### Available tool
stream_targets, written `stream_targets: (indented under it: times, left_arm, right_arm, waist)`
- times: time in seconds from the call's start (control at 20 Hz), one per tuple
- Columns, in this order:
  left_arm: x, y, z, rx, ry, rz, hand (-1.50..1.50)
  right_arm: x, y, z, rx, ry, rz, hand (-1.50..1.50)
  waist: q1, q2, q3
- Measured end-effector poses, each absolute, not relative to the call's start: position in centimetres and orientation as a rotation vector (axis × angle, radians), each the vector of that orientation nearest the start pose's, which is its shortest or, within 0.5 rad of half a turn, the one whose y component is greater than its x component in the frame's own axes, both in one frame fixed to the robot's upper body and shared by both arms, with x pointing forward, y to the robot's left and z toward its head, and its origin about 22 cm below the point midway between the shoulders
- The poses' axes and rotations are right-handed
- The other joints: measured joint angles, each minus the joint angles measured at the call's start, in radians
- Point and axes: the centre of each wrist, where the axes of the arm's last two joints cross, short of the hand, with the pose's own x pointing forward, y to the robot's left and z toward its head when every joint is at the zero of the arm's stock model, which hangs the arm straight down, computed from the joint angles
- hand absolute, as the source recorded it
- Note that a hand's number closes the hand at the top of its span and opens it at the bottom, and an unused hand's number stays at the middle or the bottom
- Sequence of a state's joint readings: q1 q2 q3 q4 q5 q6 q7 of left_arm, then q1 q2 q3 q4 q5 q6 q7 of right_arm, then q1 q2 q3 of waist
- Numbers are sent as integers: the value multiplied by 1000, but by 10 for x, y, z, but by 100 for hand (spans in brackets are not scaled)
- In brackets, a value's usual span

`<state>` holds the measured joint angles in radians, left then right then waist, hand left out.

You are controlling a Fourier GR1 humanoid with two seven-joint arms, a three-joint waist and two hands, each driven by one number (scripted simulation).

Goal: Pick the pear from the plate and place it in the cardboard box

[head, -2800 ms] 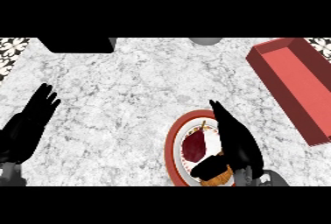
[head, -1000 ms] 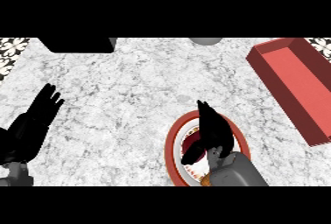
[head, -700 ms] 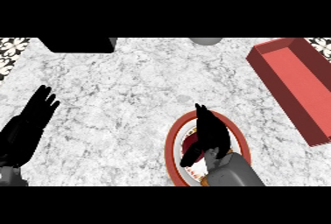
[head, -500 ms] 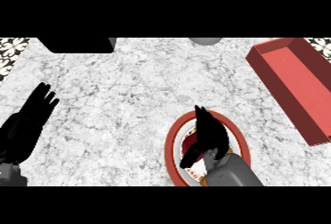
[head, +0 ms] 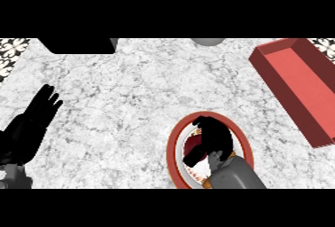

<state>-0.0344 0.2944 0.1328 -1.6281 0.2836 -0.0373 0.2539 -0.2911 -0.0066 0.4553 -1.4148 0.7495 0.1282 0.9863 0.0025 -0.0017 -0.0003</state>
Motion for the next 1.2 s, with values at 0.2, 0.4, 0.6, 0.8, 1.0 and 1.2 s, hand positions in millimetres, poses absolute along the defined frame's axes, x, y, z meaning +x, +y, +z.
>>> stream_targets:
  times: [0.2, 0.4, 0.6, 0.8, 1.0, 1.2]
  left_arm:
    - [243, 324, 54, 58, -1442, 43, 0]
    - [246, 320, 62, 51, -1446, 46, 0]
    - [248, 323, 56, 53, -1445, 52, 0]
    - [245, 317, 54, 45, -1448, 39, 0]
    - [246, 316, 56, 40, -1452, 32, 0]
    - [247, 321, 58, 37, -1452, 33, 0]
  right_arm:
    - [277, -93, 26, -686, -819, 888, 150]
    - [277, -90, 25, -704, -840, 898, 150]
    - [298, -99, 22, -731, -848, 911, 150]
    - [346, -145, 38, -777, -851, 963, 150]
    - [381, -178, 49, -850, -856, 1013, 150]
    - [403, -185, 63, -940, -906, 1010, 150]
  waist:
    - [1, 0, 0]
    - [0, 1, 0]
    - [2, 2, 0]
    - [15, 6, 1]
    - [20, 8, 1]
    - [18, 7, 1]
